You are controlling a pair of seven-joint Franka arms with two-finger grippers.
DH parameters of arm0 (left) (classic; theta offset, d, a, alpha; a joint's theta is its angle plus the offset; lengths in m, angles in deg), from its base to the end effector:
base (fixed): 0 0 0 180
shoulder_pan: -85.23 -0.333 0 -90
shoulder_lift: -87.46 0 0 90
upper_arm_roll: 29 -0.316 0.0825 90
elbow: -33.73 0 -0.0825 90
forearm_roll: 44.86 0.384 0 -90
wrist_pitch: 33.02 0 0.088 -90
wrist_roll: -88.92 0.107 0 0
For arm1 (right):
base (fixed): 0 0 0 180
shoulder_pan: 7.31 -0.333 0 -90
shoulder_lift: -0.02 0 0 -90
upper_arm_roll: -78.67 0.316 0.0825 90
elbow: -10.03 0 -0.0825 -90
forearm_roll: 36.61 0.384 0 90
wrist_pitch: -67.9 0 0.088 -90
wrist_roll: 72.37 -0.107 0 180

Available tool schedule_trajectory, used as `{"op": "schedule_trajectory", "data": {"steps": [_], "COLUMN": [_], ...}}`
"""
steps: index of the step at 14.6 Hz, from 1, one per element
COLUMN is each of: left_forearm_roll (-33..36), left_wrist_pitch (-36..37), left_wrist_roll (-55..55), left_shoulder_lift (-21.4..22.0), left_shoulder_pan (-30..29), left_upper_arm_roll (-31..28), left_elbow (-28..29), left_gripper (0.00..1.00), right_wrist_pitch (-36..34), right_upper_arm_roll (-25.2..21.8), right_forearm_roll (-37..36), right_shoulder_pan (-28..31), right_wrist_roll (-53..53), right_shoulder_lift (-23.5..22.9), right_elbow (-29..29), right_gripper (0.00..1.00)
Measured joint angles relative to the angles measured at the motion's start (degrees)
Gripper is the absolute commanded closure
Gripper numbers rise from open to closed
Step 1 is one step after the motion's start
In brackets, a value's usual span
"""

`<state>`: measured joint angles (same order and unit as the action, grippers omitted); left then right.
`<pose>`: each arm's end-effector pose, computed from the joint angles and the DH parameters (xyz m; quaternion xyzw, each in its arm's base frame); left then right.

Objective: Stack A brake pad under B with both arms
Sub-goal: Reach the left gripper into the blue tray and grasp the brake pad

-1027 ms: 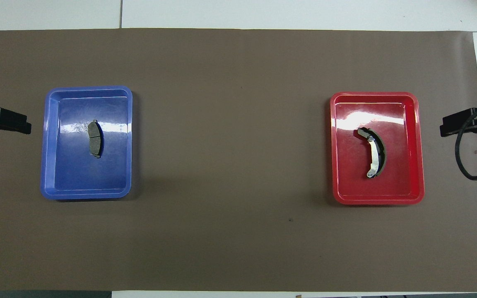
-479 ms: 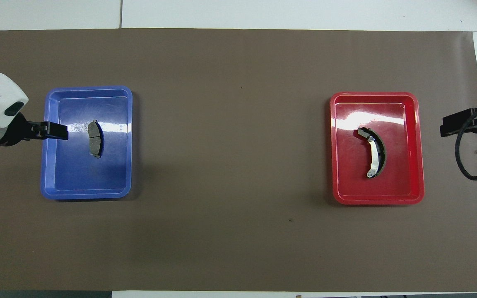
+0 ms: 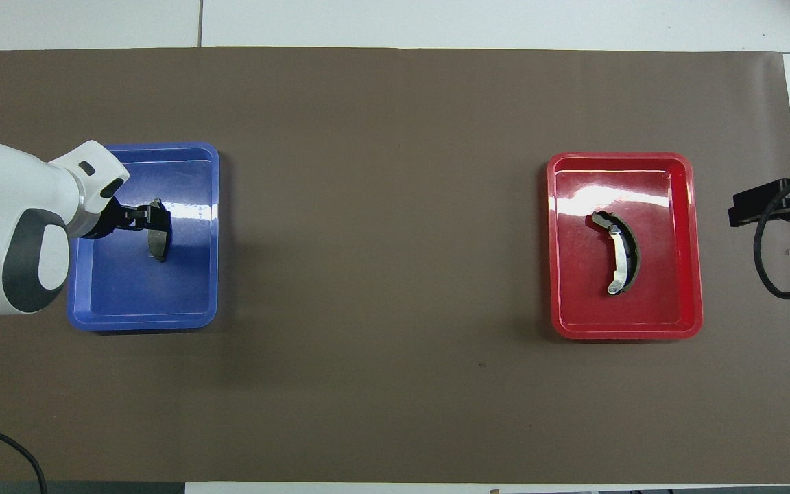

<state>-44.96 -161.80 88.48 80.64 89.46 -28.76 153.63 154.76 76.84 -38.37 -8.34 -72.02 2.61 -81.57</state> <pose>0.5666 -0.0443 0.3697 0.9992 -0.0346 0.0179 0.0017 0.5345 -0.0113 0.6313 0.9997 -0.0044 -0.0189 0.0144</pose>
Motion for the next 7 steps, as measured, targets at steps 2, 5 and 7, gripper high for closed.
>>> {"op": "schedule_trajectory", "data": {"steps": [2,5,7], "left_forearm_roll": [0.0,0.0,0.0], "left_wrist_pitch": [-4.0,-6.9,-7.8], "left_wrist_roll": [-0.2,-0.2,-0.2], "left_shoulder_lift": [-1.0,-1.9,-2.6], "left_shoulder_pan": [0.0,-0.2,-0.2], "left_upper_arm_roll": [0.0,-0.3,-0.3], "left_elbow": [2.0,3.9,4.1], "left_gripper": [0.02,0.02,0.03], "right_wrist_pitch": [0.0,0.0,0.0], "right_upper_arm_roll": [0.0,0.0,0.0], "right_forearm_roll": [0.0,0.0,0.0], "right_shoulder_pan": [0.0,0.0,0.0], "right_wrist_roll": [0.0,0.0,0.0], "right_shoulder_lift": [0.0,0.0,0.0], "right_elbow": [0.0,0.0,0.0], "right_gripper": [0.00,0.00,0.00]}}
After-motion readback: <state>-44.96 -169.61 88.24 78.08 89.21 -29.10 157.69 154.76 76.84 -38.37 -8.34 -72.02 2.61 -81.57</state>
